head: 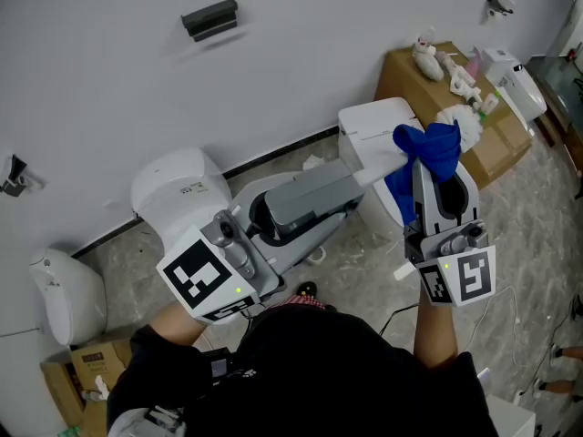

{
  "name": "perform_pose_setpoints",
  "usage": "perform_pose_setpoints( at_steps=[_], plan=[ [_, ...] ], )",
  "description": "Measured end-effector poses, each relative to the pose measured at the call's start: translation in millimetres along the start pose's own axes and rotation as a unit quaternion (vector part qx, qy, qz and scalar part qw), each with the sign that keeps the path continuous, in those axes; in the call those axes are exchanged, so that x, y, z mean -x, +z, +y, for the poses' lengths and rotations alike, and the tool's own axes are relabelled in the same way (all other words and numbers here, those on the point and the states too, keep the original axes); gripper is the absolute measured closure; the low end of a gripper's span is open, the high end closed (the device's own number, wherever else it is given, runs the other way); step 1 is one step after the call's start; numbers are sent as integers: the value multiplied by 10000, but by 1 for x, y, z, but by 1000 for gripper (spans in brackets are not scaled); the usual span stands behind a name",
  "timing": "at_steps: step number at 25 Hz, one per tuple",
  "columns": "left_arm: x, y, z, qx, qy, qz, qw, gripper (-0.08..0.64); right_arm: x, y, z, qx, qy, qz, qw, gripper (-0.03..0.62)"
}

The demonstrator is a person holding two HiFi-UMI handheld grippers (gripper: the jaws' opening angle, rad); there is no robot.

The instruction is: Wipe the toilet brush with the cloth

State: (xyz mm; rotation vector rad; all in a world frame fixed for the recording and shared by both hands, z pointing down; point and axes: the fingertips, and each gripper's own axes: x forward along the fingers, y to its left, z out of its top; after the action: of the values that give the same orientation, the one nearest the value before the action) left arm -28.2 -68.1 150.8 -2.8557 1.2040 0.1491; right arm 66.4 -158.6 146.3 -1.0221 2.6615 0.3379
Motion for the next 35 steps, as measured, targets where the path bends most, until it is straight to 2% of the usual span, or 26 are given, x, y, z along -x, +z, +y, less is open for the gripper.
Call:
perform_pose_setpoints(
  at_steps=[14, 21, 25, 35],
  plan=[
    [0, 2, -1, 57, -133, -14, 9999, 388, 4, -2, -18, 75, -300, 170, 9994, 525],
    [7, -8, -13, 93, -189, 59, 9998, 388, 20, -7, -19, 128, -473, 171, 9987, 525],
    [8, -8, -8, 31, -251, -17, 9997, 388, 18, -11, -22, 143, -544, 228, 9982, 525],
    [11, -10, 9, 174, -357, -57, 9992, 388, 8, -20, -30, 246, -746, 323, 9964, 525]
  ],
)
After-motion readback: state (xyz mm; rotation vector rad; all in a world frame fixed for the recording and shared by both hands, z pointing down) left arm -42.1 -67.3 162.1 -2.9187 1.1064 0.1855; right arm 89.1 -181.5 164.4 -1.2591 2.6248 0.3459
